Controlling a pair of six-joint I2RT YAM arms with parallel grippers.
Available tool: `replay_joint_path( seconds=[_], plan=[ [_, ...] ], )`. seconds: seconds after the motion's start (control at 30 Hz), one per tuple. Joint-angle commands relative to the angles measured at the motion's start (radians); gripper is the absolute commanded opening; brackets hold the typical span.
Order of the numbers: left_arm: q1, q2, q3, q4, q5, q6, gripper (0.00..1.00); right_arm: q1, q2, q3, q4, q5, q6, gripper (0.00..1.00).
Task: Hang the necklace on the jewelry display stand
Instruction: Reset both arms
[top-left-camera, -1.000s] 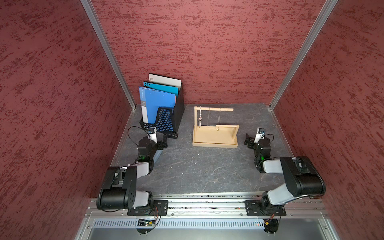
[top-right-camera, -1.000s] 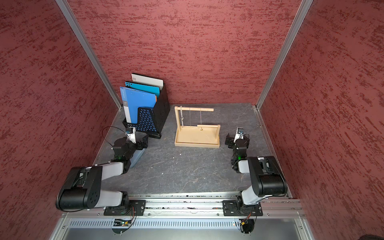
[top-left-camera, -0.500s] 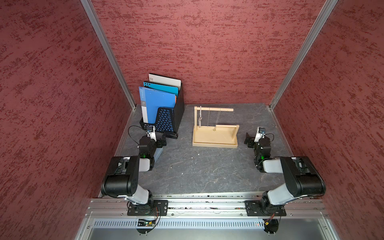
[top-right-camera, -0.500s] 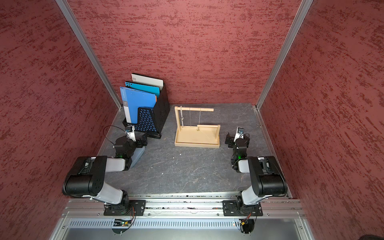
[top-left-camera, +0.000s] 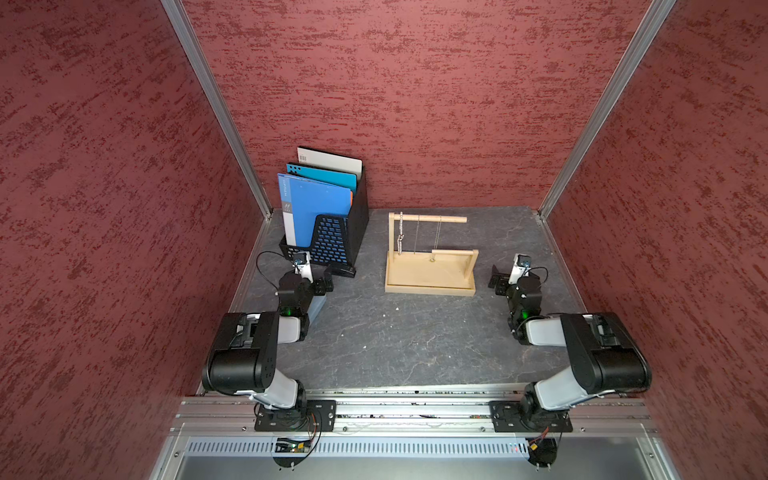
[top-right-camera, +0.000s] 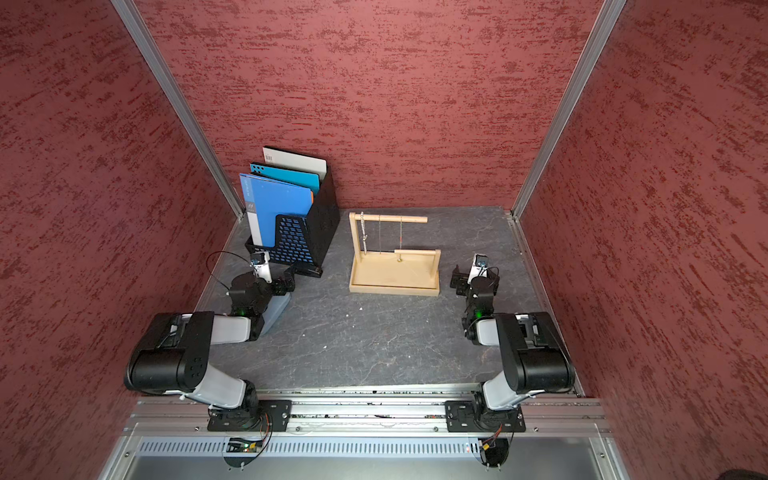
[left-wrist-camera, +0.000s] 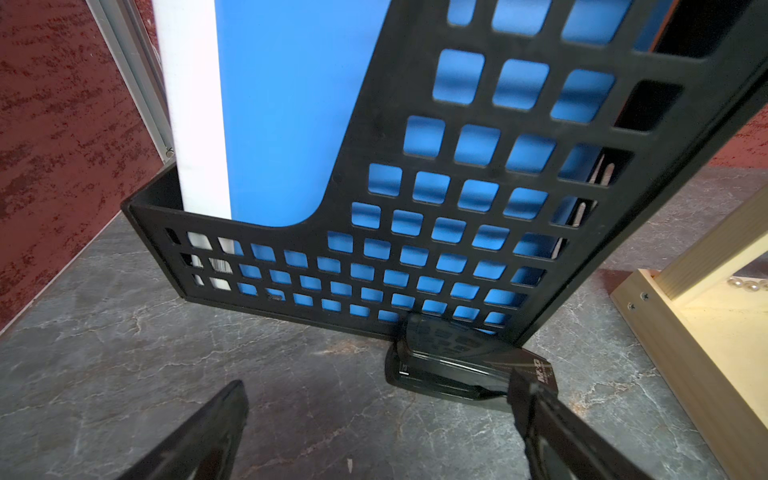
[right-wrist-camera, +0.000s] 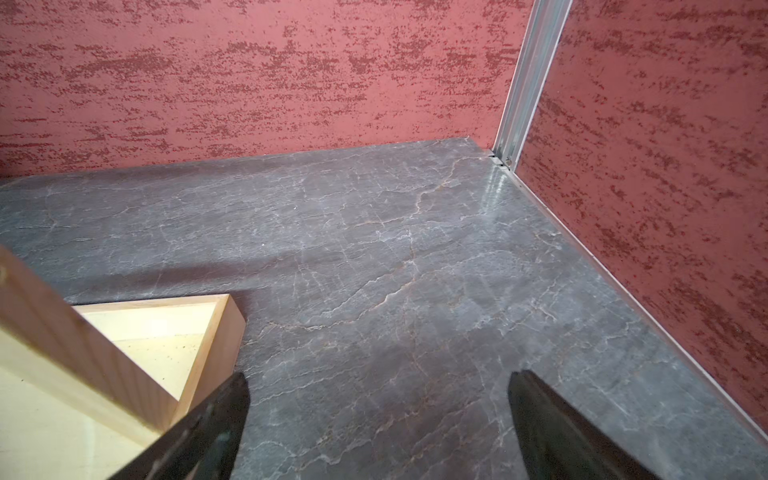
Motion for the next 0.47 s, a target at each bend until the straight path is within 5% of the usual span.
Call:
replay_joint_path(
  seconds=[0.0,0.43],
  plan=[
    [0.002,-0.001,0.012,0.008,0.008,-0.006,1.0,0.0,-0.002,0.011,0.013,-0.008,0.006,0.99],
    [0.003,-0.002,0.012,0.008,0.007,-0.005,0.99,-0.001,-0.002,0.014,0.007,-0.006,0.007,0.99]
  ],
)
